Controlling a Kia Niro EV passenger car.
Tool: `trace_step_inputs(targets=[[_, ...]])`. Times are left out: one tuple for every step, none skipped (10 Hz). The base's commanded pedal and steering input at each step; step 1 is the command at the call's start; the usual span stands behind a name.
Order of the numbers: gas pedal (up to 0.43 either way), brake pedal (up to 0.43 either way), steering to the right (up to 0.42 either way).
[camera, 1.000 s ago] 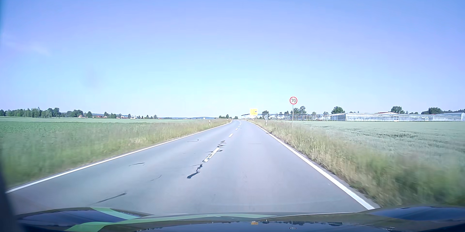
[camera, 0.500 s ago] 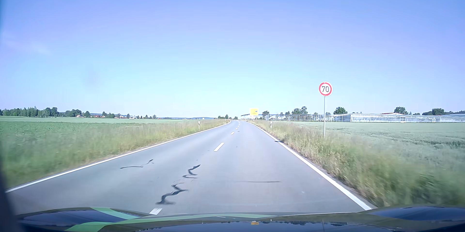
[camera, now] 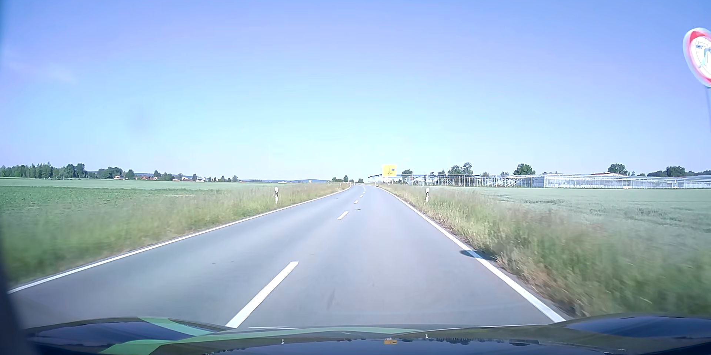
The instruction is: Follow the waypoints while adhering to traffic rules and regulations
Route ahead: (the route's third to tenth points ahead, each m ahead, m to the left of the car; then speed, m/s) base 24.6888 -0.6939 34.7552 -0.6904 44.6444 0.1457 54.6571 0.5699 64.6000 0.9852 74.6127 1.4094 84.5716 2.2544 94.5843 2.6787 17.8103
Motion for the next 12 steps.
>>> trace_step_inputs(targets=[[0.130, 0.000, 0.000], [0.157, 0.000, 0.000], [0.169, 0.000, 0.000], [0.189, 0.000, 0.000], [0.189, 0.000, 0.000], [0.189, 0.000, 0.000], [0.197, 0.000, 0.000], [0.197, 0.000, 0.000], [0.197, 0.000, -0.001], [0.197, 0.000, -0.001], [0.189, 0.000, -0.001], [0.189, 0.000, -0.001]])
